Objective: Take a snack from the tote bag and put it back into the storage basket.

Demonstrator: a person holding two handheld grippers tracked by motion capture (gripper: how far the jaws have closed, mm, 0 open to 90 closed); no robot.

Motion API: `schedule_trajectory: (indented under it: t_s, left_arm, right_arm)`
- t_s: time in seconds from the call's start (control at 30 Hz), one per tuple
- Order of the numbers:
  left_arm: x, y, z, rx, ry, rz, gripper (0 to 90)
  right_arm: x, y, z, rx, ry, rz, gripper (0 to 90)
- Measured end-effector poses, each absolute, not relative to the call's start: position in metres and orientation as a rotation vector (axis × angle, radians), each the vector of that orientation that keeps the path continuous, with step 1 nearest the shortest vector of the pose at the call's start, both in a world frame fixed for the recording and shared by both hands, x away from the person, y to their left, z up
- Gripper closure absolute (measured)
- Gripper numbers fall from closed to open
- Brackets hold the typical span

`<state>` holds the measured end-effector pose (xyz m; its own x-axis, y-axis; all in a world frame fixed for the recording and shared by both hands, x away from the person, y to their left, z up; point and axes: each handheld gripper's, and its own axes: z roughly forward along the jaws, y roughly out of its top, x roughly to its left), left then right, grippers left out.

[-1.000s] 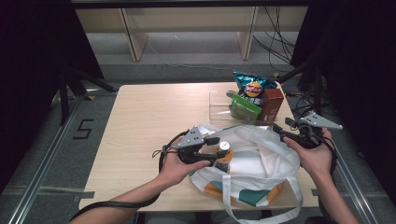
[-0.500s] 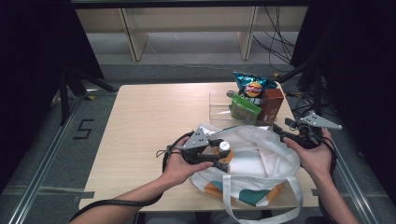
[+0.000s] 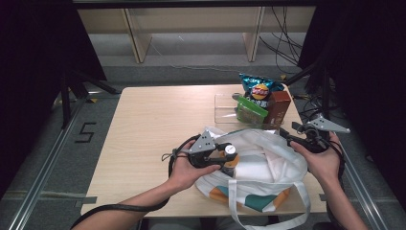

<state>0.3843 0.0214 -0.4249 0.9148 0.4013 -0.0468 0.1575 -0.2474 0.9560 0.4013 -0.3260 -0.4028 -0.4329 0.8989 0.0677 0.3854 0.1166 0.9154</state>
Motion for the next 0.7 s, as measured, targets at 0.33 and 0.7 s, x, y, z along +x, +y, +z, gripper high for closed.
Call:
schedule_trajectory:
  t_s: [0.33,0.7]
  left_arm:
    - [0.387,0.026,-0.424,1.805,0.428,0.2,58.8]
    - [0.391,0.031,-0.408,1.764,0.406,0.201,58.9]
  right_arm:
    - [0.401,-0.327,-0.402,1.235,1.883,1.294,42.1]
    - [0.402,-0.328,-0.401,1.205,1.881,1.283,42.1]
